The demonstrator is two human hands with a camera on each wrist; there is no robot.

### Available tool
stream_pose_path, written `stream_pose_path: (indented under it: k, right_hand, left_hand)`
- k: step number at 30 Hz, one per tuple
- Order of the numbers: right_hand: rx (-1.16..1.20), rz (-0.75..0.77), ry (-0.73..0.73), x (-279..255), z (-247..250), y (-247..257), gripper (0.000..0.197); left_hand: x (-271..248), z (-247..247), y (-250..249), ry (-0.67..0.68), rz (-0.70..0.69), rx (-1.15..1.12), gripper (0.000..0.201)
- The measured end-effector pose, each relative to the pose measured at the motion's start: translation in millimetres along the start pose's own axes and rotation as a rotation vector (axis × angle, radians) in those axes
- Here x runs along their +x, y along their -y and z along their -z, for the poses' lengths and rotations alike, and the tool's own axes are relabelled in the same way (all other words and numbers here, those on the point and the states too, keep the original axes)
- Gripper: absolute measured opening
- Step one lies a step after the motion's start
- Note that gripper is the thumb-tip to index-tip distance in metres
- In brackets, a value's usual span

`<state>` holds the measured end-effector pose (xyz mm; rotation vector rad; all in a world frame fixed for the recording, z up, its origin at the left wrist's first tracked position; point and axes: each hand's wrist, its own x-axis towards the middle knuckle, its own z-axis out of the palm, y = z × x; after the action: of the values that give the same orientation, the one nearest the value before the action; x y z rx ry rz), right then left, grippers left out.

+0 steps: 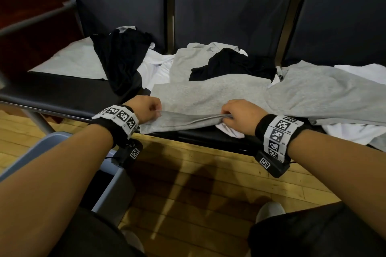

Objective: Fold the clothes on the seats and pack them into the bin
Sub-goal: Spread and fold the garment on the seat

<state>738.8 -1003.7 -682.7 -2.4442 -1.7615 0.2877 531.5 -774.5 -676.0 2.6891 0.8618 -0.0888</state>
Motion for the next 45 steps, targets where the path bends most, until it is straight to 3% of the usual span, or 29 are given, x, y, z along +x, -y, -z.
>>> stream_pose_path:
  k: [3,7,9,13,16,19,23,31,36,41,43,45]
  right_hand:
    - [0.033,-0.014,-0.049,1.6,7.3,-2.7,0.013]
    - [0.010,-0.006,0.047,0.4,4.7,-2.4,0.016]
    - [-0.016,-0.016,0.108,-0.6,0.9,0.5,0.018]
    - [0.020,-0.043,0.045,1.4,-1.5,7.8,0.032]
    - [0.046,-0.050,-0.012,4.3,-3.5,16.2,0.046]
    - [0.002,-0.060,0.133,5.4,-11.1,20.9,0.064]
    - [-0.055,-0.070,0.269,8.7,-21.8,18.3,0.065]
    - [0.041,-0.108,0.331,23.4,-20.6,48.9,0.079]
    - [0.329,-0.072,0.272,38.1,-0.5,58.5,0.070]
    - [0.685,-0.240,0.024,25.9,31.2,24.6,0.090]
    - [0.911,-0.317,-0.043,17.3,38.1,3.3,0.068]
    - [1.191,-0.426,-0.113,10.1,44.5,-17.5,0.053]
  left_hand:
    - [-7.9,12.4,2.6,-0.003,-0.026,-0.036,0.008]
    - [-19.5,17.7,0.8,0.180,-0.082,-0.025,0.017]
    - [-18.4,13.2,1.5,0.153,0.002,-0.030,0.032]
    - [-1.3,1.3,4.6,-0.094,0.331,-0.062,0.050]
    - [9.1,-5.0,0.7,-0.017,0.449,-0.156,0.066]
    - [16.2,-9.2,-3.9,0.028,0.460,-0.144,0.060]
    - [21.1,-6.7,-4.9,0.051,0.419,-0.043,0.043]
    - [10.8,31.3,21.4,-0.145,0.431,-0.495,0.021]
    - [7.8,46.8,3.2,-0.208,0.326,-0.816,0.008]
    - [26.7,52.4,-65.9,-0.207,0.128,-1.023,0.012]
    - [37.7,48.2,-98.8,-0.172,0.015,-1.025,0.006]
    - [49.3,41.0,-131.4,-0.123,-0.112,-0.927,0.027]
